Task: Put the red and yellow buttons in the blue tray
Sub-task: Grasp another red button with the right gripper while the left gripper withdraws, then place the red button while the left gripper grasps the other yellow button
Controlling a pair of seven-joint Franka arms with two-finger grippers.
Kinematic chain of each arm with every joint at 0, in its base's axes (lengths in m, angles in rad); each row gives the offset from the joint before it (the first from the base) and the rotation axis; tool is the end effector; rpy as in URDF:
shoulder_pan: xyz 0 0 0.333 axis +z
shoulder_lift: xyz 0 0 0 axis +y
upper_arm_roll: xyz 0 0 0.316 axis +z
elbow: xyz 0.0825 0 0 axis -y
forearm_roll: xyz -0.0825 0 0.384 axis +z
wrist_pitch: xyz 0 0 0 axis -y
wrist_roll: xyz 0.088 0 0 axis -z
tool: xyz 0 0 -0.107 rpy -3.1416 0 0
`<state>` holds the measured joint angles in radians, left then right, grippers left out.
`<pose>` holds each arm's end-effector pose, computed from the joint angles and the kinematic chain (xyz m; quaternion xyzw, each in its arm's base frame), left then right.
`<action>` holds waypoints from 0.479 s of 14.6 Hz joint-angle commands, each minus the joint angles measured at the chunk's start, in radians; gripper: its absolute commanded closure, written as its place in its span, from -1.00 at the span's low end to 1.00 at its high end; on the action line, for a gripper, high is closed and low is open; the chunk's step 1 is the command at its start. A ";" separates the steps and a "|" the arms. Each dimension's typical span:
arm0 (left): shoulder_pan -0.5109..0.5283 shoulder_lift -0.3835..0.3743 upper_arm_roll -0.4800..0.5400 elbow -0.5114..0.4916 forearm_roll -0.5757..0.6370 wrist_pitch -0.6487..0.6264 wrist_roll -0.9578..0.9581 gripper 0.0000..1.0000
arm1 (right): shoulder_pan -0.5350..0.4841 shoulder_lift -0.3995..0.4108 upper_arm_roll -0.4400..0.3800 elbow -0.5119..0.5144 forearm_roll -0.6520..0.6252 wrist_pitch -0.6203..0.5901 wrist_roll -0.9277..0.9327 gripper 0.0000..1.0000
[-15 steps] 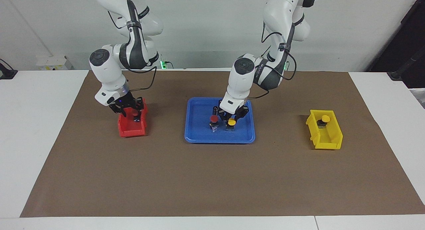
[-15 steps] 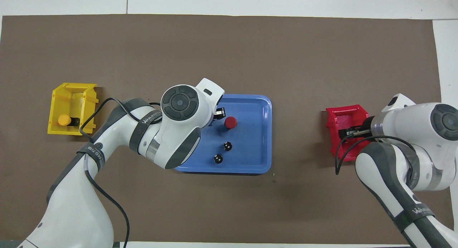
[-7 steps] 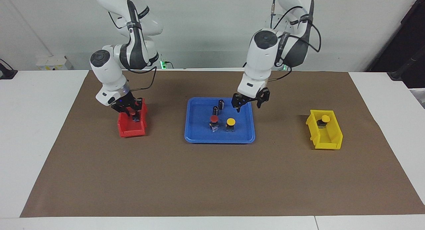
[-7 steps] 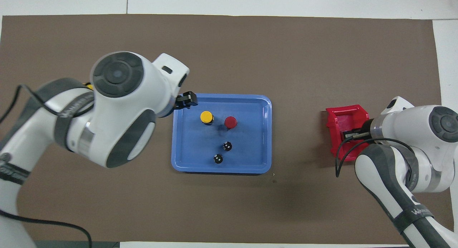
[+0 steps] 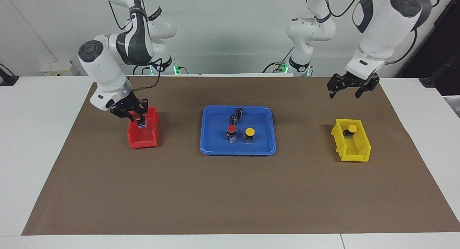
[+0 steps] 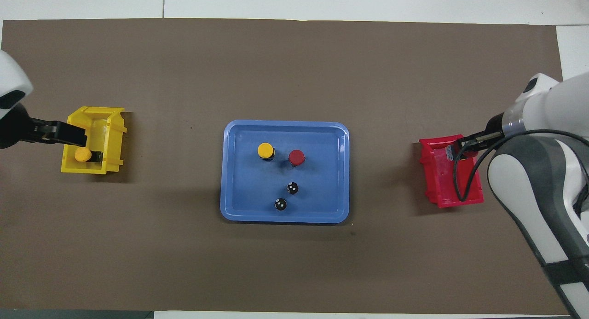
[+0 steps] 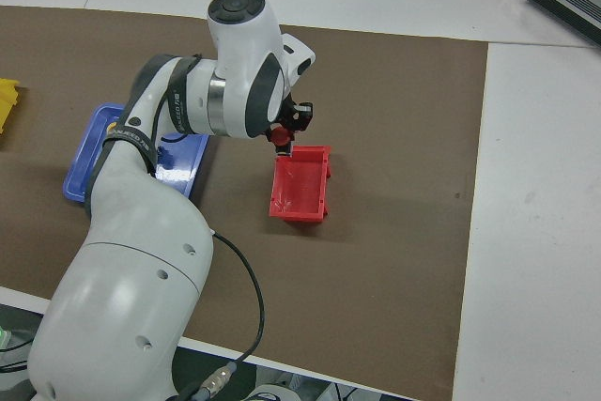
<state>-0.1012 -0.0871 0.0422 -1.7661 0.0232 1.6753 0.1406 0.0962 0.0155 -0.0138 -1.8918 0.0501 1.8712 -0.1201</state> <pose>0.5322 -0.0283 0.5882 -0.9948 0.1009 0.0023 0.0096 0.5590 0.0500 0.4887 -0.9952 -0.0932 0.0176 0.0240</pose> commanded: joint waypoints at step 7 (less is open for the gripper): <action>0.115 0.081 -0.019 -0.254 0.006 0.426 0.050 -0.49 | 0.395 0.233 0.006 0.097 -0.004 0.248 0.593 0.58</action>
<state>0.0100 -0.0265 0.0304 -1.9623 0.0232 2.0297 0.2074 0.5098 0.2214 0.0005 -1.7876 0.0481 2.0861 0.4705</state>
